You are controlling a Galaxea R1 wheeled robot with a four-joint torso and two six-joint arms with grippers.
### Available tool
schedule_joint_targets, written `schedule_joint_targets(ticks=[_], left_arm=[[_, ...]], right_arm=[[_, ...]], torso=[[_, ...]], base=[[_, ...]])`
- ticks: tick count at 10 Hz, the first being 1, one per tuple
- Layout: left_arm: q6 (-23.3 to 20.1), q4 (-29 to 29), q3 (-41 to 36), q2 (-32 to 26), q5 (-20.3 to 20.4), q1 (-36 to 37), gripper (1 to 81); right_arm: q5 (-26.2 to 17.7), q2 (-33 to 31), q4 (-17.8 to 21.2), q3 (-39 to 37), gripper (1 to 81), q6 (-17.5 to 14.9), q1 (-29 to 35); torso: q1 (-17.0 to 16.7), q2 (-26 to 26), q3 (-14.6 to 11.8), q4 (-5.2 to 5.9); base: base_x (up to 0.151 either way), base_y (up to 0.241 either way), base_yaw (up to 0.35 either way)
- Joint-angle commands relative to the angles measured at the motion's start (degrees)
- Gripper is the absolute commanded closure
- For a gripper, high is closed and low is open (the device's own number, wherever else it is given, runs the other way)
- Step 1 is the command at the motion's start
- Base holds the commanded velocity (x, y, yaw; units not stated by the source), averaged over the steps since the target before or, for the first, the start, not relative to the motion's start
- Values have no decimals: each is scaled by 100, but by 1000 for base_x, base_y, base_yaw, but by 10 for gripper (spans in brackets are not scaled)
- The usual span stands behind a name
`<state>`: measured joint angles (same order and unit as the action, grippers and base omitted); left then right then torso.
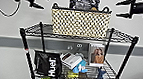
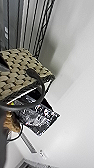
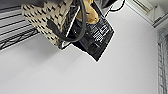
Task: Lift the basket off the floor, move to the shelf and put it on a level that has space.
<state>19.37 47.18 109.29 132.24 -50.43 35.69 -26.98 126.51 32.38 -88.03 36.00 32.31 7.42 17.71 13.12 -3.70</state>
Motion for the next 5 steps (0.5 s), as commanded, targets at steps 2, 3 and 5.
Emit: schedule_joint_targets(ticks=[2, 3, 5], left_arm=[[5, 187, -1384, -1041, 51, 917, 10], [14, 187, -1636, -1328, 51, 917, 10], [6, 169, -1944, -1839, 16, 917, 10]], right_arm=[[44, -871, 190, 990, 10, 30, 824], [0, -1027, 190, 1156, 10, 48, 860], [-122, -1361, 216, 1420, 10, 56, 921]], torso=[[0, 0, 0, 0], [0, 2, 0, 0], [0, 2, 0, 0]], base=[[0, 0, 0], [0, 0, 0], [0, 0, 0]])
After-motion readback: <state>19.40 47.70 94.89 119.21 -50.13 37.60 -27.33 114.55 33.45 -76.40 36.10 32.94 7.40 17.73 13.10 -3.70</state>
